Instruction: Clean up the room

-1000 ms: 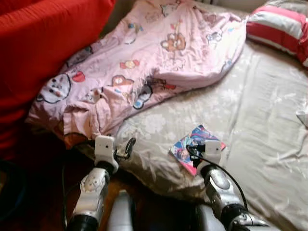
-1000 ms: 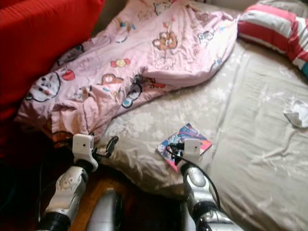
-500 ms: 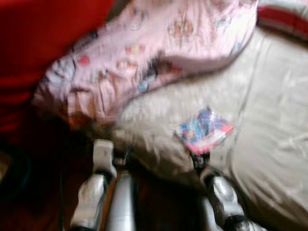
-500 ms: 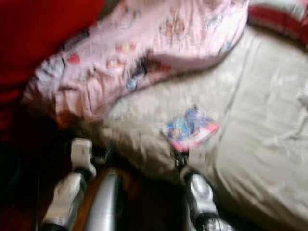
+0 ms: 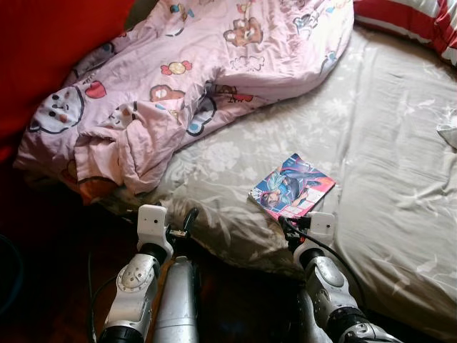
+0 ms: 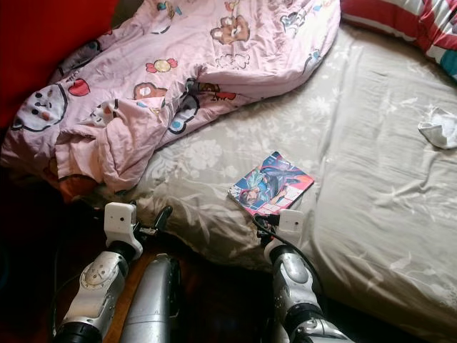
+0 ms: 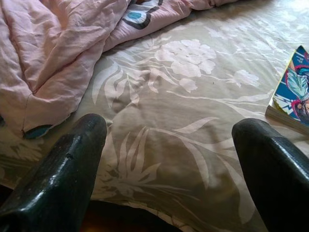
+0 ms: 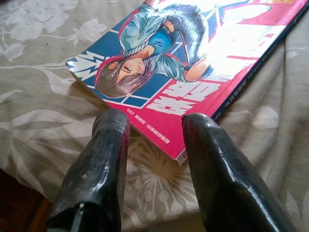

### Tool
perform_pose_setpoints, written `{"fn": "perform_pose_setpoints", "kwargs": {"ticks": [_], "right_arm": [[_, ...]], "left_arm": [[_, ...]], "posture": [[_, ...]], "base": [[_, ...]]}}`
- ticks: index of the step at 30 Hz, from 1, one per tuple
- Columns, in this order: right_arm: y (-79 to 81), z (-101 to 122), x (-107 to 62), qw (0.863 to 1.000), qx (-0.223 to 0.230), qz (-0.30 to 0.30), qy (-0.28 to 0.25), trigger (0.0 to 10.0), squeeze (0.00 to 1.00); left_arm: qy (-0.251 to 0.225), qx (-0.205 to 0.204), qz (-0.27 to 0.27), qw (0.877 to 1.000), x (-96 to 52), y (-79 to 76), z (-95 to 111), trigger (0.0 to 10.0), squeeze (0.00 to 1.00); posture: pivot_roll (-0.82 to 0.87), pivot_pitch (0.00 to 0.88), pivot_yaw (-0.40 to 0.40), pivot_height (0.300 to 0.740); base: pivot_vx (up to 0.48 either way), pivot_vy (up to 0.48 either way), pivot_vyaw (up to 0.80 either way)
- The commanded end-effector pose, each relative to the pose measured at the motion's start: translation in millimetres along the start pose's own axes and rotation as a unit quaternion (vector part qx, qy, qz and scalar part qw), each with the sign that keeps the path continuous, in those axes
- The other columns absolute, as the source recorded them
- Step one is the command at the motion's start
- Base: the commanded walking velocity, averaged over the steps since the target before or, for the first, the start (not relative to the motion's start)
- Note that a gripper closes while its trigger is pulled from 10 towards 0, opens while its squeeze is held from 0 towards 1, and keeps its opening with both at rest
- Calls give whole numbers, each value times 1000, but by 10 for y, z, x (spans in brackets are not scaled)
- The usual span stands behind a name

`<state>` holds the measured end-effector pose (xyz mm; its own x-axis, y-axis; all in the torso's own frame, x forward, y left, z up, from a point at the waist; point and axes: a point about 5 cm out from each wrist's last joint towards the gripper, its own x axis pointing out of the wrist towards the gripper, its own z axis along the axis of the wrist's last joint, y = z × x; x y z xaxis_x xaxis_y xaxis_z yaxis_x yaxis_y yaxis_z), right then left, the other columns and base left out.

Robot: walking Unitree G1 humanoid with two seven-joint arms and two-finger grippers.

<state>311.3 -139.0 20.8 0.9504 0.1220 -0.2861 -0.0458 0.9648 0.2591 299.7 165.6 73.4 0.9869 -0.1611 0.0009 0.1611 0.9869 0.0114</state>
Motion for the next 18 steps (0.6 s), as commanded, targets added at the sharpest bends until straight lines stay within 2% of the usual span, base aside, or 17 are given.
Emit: {"fn": "perform_pose_setpoints", "kwargs": {"ticks": [1, 18], "right_arm": [[-18, -87, -38, 1000, 8, -5, 15, 10000, 0], [-18, -87, -38, 1000, 8, -5, 15, 10000, 0]], "left_arm": [[10, 3, -1, 1000, -36, 3, -39, 10000, 0], [10, 3, -1, 1000, -36, 3, -39, 10000, 0]], "posture": [[171, 289, 14, 599], [171, 289, 14, 599]], "base": [[0, 0, 0], [0, 0, 0]]}}
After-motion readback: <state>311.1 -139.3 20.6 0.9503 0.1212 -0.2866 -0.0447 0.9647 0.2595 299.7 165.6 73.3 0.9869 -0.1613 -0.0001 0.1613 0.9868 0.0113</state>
